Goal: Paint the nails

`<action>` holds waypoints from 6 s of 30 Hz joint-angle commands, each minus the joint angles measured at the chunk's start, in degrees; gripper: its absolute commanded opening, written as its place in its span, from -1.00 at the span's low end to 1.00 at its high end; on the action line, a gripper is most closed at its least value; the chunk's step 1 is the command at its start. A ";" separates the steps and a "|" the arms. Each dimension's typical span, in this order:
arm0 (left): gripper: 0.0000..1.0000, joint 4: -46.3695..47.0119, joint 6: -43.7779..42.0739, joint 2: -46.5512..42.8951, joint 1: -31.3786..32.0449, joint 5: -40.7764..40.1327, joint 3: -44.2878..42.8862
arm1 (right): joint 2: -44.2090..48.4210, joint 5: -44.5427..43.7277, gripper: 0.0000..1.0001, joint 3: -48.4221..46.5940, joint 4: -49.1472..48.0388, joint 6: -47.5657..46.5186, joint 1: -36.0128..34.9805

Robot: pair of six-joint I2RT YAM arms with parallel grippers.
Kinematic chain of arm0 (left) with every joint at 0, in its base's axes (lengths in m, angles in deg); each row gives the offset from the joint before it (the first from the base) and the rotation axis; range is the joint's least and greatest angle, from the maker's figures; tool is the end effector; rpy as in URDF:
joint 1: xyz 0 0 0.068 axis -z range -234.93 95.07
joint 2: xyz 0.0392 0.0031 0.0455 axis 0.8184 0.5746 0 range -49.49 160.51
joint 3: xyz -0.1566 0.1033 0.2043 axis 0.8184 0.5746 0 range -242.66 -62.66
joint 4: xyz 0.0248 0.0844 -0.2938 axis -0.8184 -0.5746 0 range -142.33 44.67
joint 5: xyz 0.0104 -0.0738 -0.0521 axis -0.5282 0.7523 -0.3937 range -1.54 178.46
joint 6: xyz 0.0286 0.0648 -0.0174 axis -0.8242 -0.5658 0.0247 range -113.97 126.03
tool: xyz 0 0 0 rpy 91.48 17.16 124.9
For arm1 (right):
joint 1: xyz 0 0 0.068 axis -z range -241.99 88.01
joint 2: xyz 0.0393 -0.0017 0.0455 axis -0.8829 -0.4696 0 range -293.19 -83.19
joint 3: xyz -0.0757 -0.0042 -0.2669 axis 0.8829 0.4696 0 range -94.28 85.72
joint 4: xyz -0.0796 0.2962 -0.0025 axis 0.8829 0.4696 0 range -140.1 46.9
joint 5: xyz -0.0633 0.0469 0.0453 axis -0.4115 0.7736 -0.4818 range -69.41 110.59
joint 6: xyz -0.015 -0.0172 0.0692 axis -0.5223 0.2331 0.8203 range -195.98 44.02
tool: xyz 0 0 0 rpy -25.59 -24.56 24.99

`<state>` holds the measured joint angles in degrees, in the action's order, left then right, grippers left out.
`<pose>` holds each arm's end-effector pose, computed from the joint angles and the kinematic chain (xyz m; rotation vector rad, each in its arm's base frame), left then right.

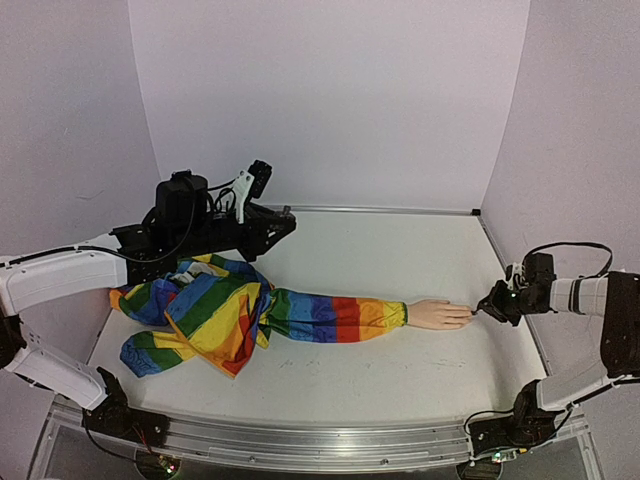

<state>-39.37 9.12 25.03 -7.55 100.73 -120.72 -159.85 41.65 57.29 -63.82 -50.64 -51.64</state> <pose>0.2459 -0.2863 0.3228 0.8353 1.6217 -0.8210 0.3042 -0.0334 0.1226 0.4628 2.1291 0.5484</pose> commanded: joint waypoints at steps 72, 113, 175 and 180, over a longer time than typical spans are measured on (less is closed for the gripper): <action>-1.00 2.39 0.16 -2.40 0.35 -0.30 -0.93 | 0.20 -1.51 -1.00 -0.11 0.09 -0.44 0.00; -1.00 2.31 -0.15 -2.02 0.36 -0.06 -0.99 | 1.14 0.64 -1.00 -0.48 0.72 -0.89 -0.22; -1.00 2.14 -0.35 -2.36 0.35 -0.50 -0.92 | 3.58 -6.07 -1.00 -0.28 1.63 0.73 -0.50; -1.00 2.13 -0.07 -1.88 0.34 -0.17 -1.05 | 3.66 -1.85 -1.00 0.06 1.14 -0.23 -0.49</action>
<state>-39.41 9.10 24.71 -7.55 100.67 -120.72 -157.31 36.68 57.32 -63.40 -50.20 -51.80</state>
